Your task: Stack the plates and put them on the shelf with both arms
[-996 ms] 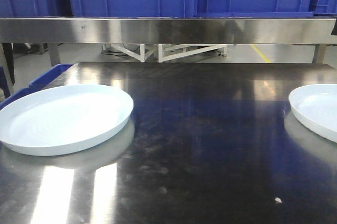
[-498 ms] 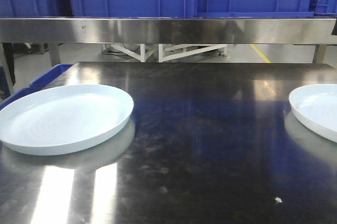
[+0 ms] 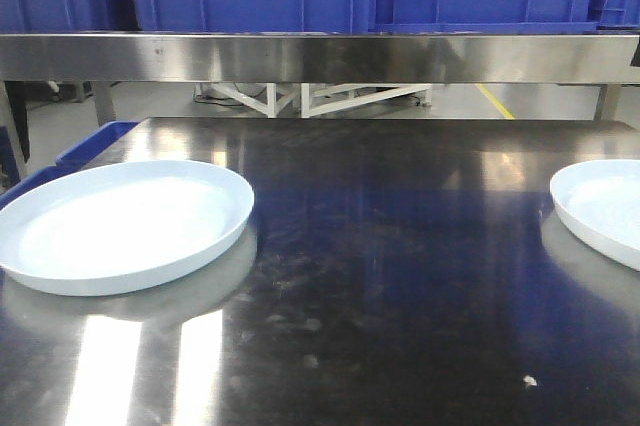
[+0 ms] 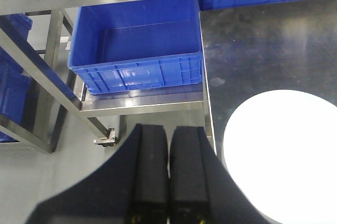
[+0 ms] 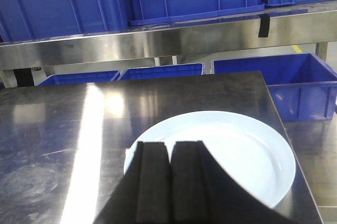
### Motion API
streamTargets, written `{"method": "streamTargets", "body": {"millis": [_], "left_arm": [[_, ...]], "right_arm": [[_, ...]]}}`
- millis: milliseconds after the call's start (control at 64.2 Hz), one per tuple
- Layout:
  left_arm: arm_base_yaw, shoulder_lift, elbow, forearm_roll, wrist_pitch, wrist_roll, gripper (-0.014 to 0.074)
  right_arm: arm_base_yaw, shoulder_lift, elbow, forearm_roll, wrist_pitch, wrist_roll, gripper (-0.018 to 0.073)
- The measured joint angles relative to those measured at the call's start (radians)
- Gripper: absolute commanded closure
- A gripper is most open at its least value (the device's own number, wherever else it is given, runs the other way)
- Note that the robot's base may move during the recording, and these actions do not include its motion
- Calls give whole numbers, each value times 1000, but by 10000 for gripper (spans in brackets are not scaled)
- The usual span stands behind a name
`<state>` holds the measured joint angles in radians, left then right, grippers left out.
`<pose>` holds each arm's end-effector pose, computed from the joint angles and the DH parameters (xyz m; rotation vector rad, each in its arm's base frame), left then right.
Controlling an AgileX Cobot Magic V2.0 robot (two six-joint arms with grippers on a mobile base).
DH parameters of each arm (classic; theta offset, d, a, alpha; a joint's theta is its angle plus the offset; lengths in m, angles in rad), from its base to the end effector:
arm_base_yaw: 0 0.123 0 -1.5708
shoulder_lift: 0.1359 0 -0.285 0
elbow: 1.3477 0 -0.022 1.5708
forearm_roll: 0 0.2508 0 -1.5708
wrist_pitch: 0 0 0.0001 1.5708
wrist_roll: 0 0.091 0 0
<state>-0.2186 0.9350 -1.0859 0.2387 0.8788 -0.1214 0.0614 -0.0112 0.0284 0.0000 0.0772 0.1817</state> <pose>0.1738 -0.0216 0.4011 0.1721 2.1801 0.0961 0.0568 0.0035 0.1972 0.0951 1.5783 0.1903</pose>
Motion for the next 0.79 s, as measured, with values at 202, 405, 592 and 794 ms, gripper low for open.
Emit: {"method": "streamTargets", "body": {"millis": [202,405,592,794], "left_arm": [[-2,49,0,13,-29,0,512],[-2,58,0,15,-42,0,513],[-2,58,0,15,-42,2,513],[-2,58,0,15,-44,2,513]], "right_arm": [[0,0,0,0,0,0,538],[0,0,0,0,0,0,538],[0,0,0,0,0,0,538],[0,0,0,0,0,0,538]]}}
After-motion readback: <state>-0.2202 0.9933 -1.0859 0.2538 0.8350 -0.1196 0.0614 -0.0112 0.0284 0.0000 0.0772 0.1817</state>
